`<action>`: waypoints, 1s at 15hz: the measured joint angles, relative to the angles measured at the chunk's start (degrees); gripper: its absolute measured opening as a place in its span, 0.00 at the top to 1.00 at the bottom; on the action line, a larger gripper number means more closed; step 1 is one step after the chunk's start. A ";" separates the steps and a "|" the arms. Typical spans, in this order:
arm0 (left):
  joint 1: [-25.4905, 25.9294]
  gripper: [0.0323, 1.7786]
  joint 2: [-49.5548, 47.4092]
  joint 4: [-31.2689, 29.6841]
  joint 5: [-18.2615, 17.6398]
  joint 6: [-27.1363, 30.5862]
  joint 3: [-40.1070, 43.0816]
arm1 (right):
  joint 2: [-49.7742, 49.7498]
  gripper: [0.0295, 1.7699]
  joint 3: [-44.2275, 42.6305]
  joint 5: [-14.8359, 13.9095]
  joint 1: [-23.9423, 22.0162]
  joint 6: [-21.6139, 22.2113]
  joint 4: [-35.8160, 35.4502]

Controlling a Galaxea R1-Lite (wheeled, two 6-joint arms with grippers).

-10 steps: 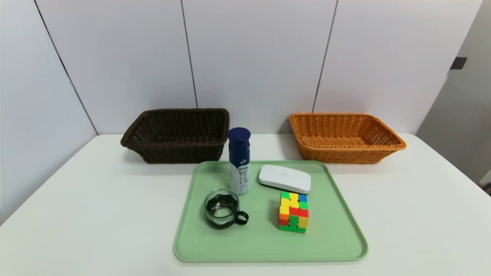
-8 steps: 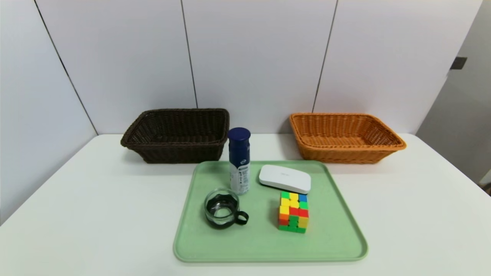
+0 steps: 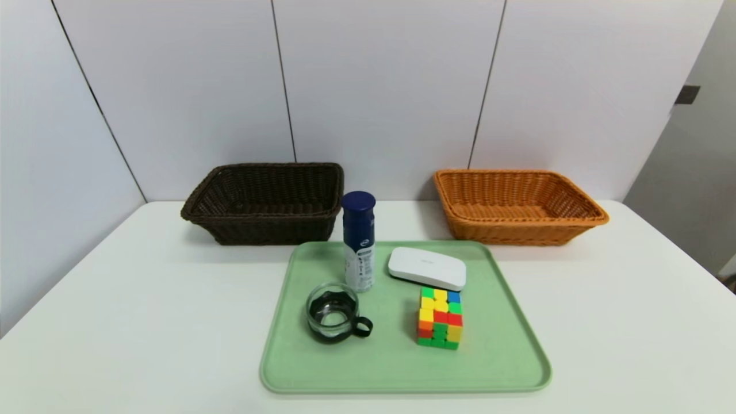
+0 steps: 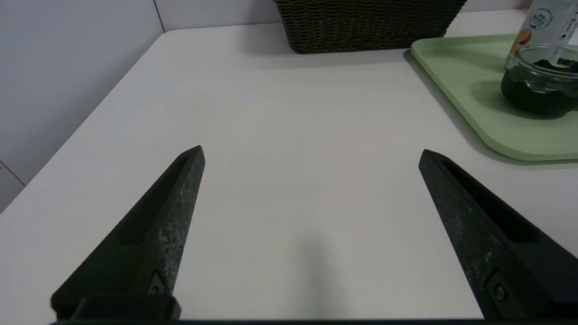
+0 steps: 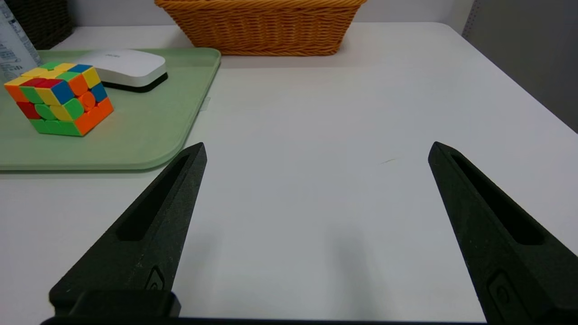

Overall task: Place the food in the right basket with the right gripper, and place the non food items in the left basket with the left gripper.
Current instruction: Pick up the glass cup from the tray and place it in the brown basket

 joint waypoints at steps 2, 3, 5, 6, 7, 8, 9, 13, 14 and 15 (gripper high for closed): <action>0.00 0.05 0.00 0.07 -0.07 0.21 0.00 | 0.00 0.04 0.00 0.04 0.00 -0.11 0.02; 0.00 0.05 0.00 0.02 0.00 0.12 0.00 | 0.00 0.04 0.00 0.09 0.00 -0.24 0.10; 0.00 0.05 0.00 0.00 0.20 -0.54 0.00 | 0.00 0.04 0.00 -0.05 0.00 -0.22 0.12; 0.00 0.05 0.00 0.05 0.37 -0.57 0.00 | 0.00 0.04 0.00 -0.09 0.00 -0.04 0.10; 0.00 0.05 0.00 0.30 0.45 -0.57 0.00 | 0.00 0.04 -0.02 -0.13 0.00 0.00 0.05; 0.00 0.05 0.00 0.77 0.41 -0.57 0.00 | 0.00 0.04 -0.72 -0.11 0.00 0.17 0.32; 0.00 0.05 0.00 2.28 0.45 -0.73 -0.60 | 0.02 0.04 -2.58 -0.07 0.00 0.60 1.08; 0.00 0.05 0.71 16.23 0.30 -1.63 -13.20 | 2.82 0.04 -16.65 0.30 0.06 2.36 14.04; 0.00 0.05 2.04 20.08 0.30 -1.72 -16.90 | 4.95 0.04 -19.52 0.26 0.15 2.51 16.65; 0.00 0.05 4.35 23.55 0.37 -1.78 -20.42 | 7.64 0.04 -22.35 0.12 0.45 2.67 17.98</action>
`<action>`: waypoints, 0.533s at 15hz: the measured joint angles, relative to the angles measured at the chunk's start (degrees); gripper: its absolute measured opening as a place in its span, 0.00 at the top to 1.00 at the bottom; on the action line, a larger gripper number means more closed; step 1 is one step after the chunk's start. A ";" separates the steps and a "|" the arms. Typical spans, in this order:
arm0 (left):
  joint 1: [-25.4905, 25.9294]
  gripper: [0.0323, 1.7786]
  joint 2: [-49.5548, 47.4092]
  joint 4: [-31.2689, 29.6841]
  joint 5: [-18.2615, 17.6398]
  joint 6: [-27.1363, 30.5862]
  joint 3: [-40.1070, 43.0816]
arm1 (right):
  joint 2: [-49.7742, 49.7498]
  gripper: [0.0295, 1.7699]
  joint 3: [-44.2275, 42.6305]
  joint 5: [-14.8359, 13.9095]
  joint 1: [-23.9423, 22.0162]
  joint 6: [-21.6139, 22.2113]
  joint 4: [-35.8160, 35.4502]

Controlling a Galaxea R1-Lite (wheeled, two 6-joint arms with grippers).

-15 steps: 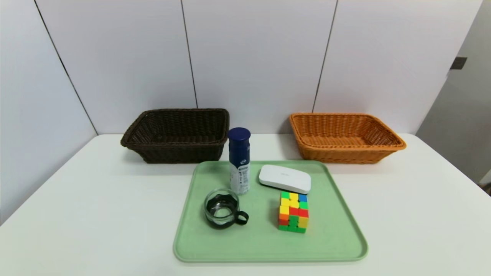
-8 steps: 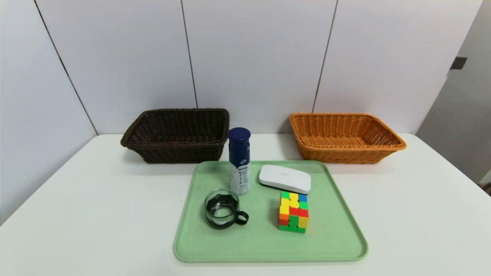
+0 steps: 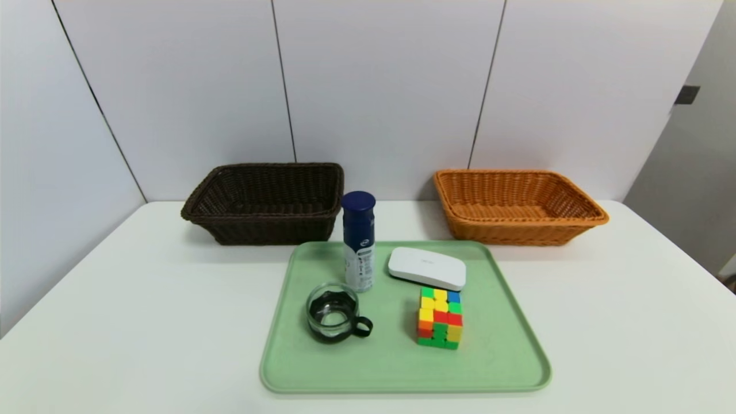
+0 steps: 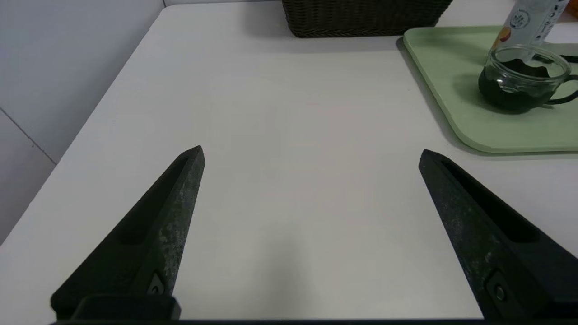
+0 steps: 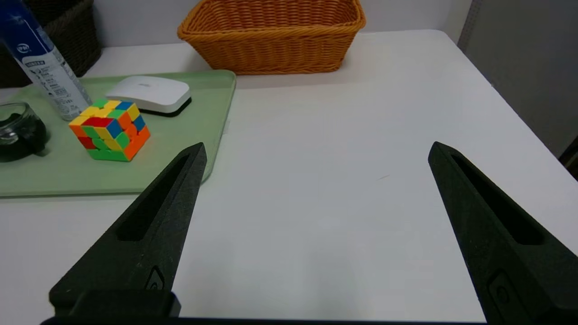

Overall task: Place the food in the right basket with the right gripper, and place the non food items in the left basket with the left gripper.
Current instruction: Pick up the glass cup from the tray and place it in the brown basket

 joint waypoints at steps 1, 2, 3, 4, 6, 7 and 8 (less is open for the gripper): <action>-0.02 0.05 2.78 2.07 0.07 -0.05 -3.23 | 3.40 0.04 -2.96 -0.10 0.29 0.06 0.68; -0.02 0.05 6.03 3.45 0.07 -0.13 -6.23 | 6.92 0.04 -5.60 -0.17 0.51 0.13 1.07; -0.04 0.05 10.01 4.13 0.11 -0.13 -9.37 | 10.73 0.04 -8.08 -0.20 0.66 0.20 1.18; -0.04 0.05 13.99 4.71 0.16 -0.18 -12.26 | 15.01 0.04 -10.67 -0.10 0.79 0.24 1.18; -0.06 0.05 22.77 5.10 0.18 -0.24 -18.47 | 23.36 0.04 -15.69 0.13 0.90 0.33 1.16; -0.06 0.05 26.99 5.29 0.20 -0.29 -21.33 | 27.98 0.04 -18.59 0.28 0.93 0.33 1.35; -0.06 0.05 31.04 5.66 0.27 -0.33 -24.11 | 32.26 0.04 -21.42 0.39 0.96 0.30 1.54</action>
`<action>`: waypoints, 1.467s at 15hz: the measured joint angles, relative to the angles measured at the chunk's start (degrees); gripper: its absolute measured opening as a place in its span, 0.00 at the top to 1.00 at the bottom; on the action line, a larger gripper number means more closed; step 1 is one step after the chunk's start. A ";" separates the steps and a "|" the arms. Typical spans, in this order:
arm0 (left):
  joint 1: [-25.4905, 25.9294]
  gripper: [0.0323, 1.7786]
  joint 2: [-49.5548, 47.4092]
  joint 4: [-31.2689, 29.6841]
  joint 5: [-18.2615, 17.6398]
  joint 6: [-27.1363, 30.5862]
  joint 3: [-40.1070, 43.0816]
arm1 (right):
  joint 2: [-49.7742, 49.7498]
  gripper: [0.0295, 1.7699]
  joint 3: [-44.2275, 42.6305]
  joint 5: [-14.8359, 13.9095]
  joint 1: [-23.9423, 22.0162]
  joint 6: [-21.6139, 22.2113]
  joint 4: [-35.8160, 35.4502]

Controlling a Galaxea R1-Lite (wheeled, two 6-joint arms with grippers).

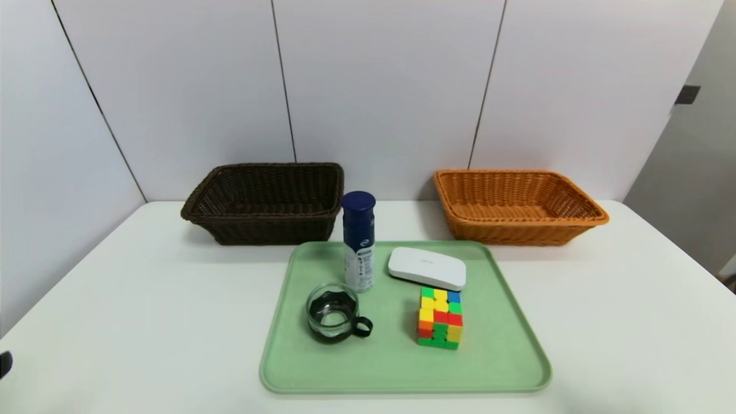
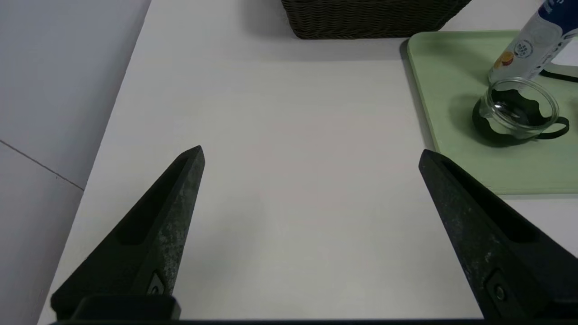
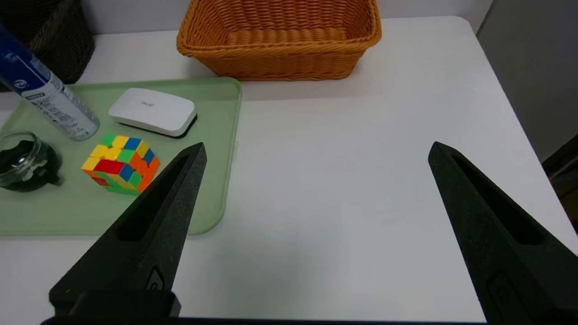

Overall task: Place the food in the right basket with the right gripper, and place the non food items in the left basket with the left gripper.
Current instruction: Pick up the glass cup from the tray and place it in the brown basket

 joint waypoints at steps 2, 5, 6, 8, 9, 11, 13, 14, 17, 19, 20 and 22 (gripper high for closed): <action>0.04 0.05 7.50 1.93 0.13 -0.27 -5.71 | 8.68 0.04 -6.24 0.12 -0.02 -0.02 1.96; 0.06 0.05 16.48 3.28 0.18 -0.60 -11.25 | 19.10 0.04 -14.84 0.28 -0.06 -0.30 11.51; 0.06 0.05 19.37 3.33 0.02 -0.66 -12.61 | 21.44 0.04 -16.13 0.30 -0.04 -0.44 14.07; -0.09 0.05 24.86 3.24 -0.46 -0.66 -14.67 | 25.11 0.04 -17.15 -0.29 0.09 -0.59 16.32; -0.17 0.05 27.50 3.17 -0.88 -0.68 -15.25 | 26.21 0.04 -17.42 -0.40 0.55 -0.61 16.80; -0.46 0.05 31.26 3.19 -2.58 -0.68 -15.56 | 27.65 0.04 -17.65 -0.23 2.04 -0.52 17.10; -2.67 0.05 33.21 3.17 -6.12 -0.55 -15.75 | 28.83 0.04 -17.43 0.15 4.62 -0.39 17.09; -4.57 0.05 33.74 3.16 -7.14 -0.57 -15.86 | 29.38 0.04 -17.35 0.34 6.45 -0.33 17.07; -12.62 0.05 35.74 3.90 -6.86 -1.37 -16.79 | 31.37 0.04 -17.35 0.33 12.42 0.46 16.96; -18.97 0.05 38.40 5.21 -3.52 -5.23 -19.27 | 32.57 0.04 -17.64 0.33 15.04 1.18 16.85; -21.81 0.05 40.19 5.69 -0.91 -7.85 -20.85 | 33.11 0.04 -17.83 0.33 15.71 1.38 16.76; -27.15 0.05 44.13 6.25 4.79 -12.81 -24.04 | 33.95 0.04 -18.14 0.30 16.51 1.49 16.65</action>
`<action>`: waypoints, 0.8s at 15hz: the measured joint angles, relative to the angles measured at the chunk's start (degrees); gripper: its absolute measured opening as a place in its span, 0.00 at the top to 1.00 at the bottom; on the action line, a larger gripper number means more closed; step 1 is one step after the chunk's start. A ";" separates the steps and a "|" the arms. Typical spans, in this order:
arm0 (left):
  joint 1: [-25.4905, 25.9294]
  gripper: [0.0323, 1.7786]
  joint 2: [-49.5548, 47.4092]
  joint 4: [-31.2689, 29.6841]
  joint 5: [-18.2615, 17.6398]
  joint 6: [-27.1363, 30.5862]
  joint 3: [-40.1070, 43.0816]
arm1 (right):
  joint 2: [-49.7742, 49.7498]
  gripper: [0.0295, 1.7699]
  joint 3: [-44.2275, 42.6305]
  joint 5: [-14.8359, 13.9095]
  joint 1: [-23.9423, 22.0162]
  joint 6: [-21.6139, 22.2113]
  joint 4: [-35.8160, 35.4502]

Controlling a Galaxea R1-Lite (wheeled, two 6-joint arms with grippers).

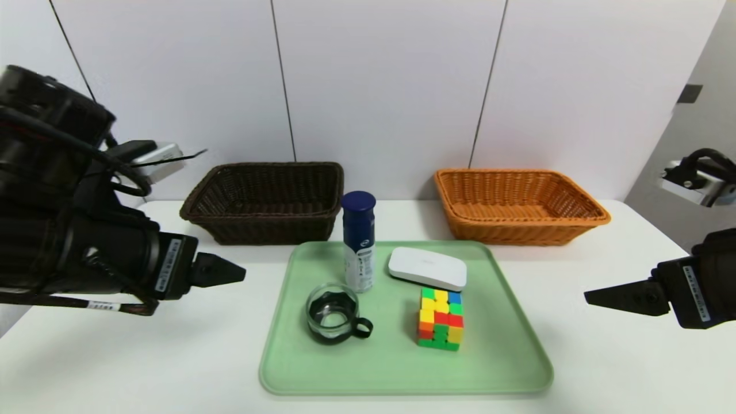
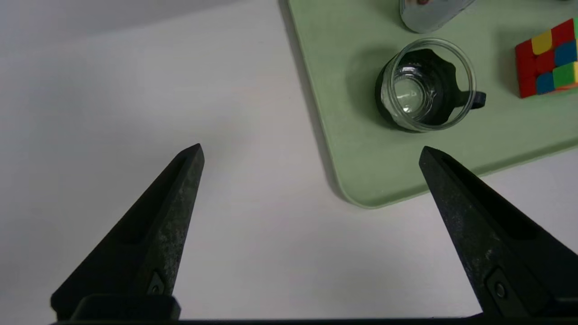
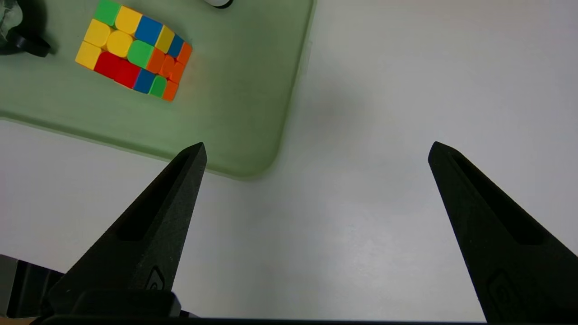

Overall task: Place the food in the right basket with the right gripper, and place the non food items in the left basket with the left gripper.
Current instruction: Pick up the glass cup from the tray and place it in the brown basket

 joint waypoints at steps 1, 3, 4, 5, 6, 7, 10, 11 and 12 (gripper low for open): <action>-2.16 0.05 1.88 0.50 2.21 -2.18 -1.52 | 0.37 0.04 -0.02 0.02 0.22 0.06 -0.02; -6.17 0.05 5.32 1.71 3.83 -8.18 -4.36 | 0.80 0.04 -0.02 0.04 0.50 0.11 0.00; -7.85 0.05 6.81 1.66 4.00 -11.33 -5.27 | 0.84 0.04 0.00 0.02 0.59 0.09 0.02; -9.24 0.05 8.29 1.68 4.16 -13.89 -5.74 | 0.83 0.04 0.05 0.02 0.63 0.15 0.17; -10.25 0.05 9.75 1.66 4.30 -15.60 -6.12 | 0.83 0.04 0.16 -0.11 0.68 0.28 0.26; -10.75 0.05 10.97 1.68 4.46 -16.87 -6.73 | 0.83 0.04 0.16 -0.33 0.68 1.00 0.26; -11.22 0.05 13.62 1.76 4.83 -19.48 -8.11 | 0.59 0.04 0.46 -0.49 0.66 3.23 0.39; -11.25 0.05 14.36 1.76 5.34 -20.04 -8.13 | 0.34 0.04 0.61 -0.46 0.68 3.25 0.37; -11.33 0.05 15.06 1.73 5.81 -20.43 -8.19 | 0.04 0.04 0.68 -0.44 0.74 3.23 0.34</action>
